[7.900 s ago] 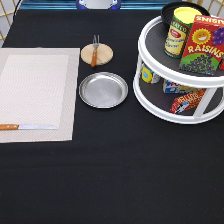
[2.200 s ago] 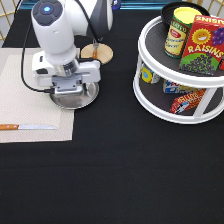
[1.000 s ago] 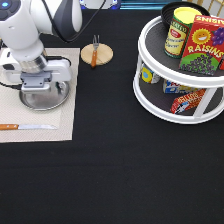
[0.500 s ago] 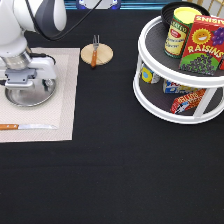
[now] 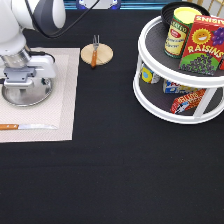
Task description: Arrange plate and fork
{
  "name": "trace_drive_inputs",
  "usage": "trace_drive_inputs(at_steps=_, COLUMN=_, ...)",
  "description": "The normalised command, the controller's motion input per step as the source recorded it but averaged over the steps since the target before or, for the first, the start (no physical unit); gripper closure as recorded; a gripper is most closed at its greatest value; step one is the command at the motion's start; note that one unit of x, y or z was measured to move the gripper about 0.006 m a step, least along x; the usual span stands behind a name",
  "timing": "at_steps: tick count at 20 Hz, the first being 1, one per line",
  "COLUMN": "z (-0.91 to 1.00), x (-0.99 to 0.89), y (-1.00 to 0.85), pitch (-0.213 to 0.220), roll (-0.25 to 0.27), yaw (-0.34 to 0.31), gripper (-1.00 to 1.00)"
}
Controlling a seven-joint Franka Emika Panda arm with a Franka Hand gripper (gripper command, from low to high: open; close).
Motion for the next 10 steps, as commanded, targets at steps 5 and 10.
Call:
trace_drive_inputs(at_steps=5, z=0.76, x=-0.37, y=0.75, pitch=-0.051, roll=-0.144, yaw=0.077, gripper=-1.00)
trace_drive_inputs(at_steps=10, z=0.57, x=-0.67, y=0.74, pitch=-0.122, roll=-0.162, yaw=0.019, gripper=-1.00)
